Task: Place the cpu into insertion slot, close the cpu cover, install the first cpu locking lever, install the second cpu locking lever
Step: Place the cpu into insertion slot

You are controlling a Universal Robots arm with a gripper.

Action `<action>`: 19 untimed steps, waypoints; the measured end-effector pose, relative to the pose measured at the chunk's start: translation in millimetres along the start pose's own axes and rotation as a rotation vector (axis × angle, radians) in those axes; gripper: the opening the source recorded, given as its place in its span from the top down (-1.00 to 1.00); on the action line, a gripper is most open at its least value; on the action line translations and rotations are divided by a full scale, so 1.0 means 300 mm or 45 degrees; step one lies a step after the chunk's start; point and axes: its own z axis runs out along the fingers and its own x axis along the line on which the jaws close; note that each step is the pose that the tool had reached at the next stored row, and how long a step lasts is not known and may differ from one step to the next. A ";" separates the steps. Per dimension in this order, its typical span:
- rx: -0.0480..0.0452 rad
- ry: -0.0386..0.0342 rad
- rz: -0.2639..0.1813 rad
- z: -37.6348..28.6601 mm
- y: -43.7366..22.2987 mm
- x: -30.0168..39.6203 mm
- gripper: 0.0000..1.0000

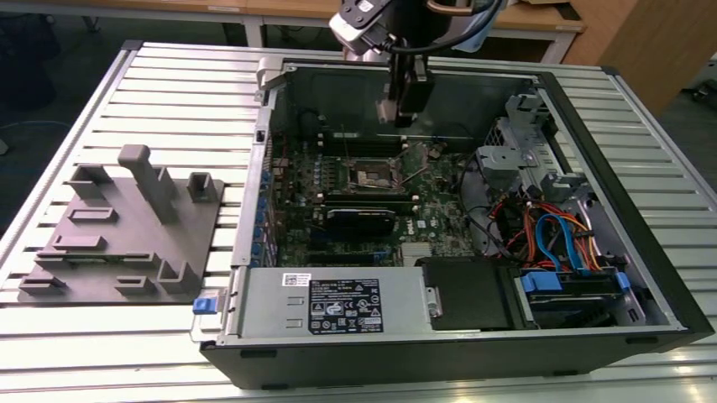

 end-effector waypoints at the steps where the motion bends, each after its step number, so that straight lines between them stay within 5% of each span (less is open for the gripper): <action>1: 0.001 -0.0001 0.000 0.001 0.000 0.000 -0.08; 15: 0.002 0.0006 0.000 0.007 0.000 0.000 -0.08; 19: 0.036 0.0014 0.001 0.016 0.000 0.000 -0.08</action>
